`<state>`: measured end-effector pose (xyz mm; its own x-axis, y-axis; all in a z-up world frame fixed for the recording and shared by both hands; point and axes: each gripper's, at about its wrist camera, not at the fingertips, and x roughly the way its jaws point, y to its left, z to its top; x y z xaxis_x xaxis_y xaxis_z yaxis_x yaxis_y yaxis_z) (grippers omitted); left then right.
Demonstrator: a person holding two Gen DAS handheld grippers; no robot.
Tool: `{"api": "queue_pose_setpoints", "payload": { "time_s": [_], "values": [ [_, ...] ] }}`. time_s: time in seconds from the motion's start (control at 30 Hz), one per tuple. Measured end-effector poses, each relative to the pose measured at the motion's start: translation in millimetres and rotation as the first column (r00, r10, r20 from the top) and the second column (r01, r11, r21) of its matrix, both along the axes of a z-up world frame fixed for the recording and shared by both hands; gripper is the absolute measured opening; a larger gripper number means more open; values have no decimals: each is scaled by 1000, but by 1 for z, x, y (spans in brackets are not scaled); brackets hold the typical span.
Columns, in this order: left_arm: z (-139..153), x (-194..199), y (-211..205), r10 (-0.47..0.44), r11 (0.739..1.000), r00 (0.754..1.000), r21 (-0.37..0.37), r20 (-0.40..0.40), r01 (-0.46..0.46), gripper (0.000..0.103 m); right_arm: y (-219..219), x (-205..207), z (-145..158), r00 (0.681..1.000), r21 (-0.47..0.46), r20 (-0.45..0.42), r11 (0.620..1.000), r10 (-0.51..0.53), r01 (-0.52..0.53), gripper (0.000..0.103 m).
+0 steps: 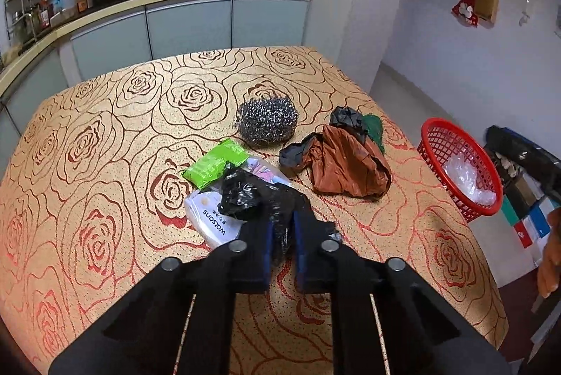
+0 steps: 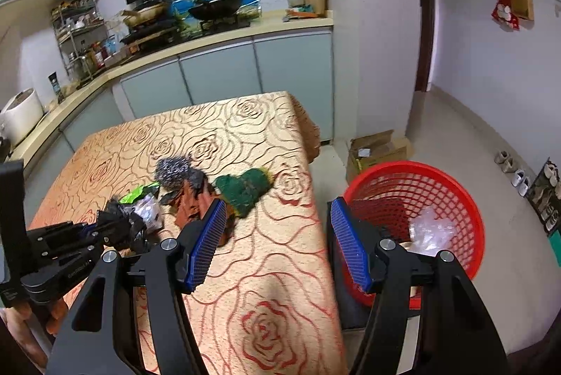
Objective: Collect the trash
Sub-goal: 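Grasp the black plastic bag with the left gripper while the right gripper grasps the orange cloth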
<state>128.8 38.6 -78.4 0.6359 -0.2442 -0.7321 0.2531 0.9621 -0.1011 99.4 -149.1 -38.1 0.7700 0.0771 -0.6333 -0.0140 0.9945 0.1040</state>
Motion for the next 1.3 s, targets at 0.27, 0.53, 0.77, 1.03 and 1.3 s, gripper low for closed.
{"api": "queue_pose_setpoints", "payload": {
  "time_s": [0.27,0.53,0.77,1.03,1.3],
  "values": [
    [29,-13,18,32,999,997,-28,64,-30,5,34,19,-16,995,-12,-40,995,96,-97,61],
    [49,-21,40,79,997,990,-26,119,-77,5,62,43,-37,981,-2,-104,986,166,-167,61],
    [48,-19,55,111,994,987,-26,117,-109,5,77,61,-52,970,-32,-149,980,190,-196,52],
    [44,-18,65,133,991,985,-29,106,-131,5,76,67,-63,964,-45,-173,976,201,-212,33],
    [43,-18,66,143,990,984,-23,104,-141,5,76,59,-63,970,-73,-150,976,193,-205,24]
  ]
}}
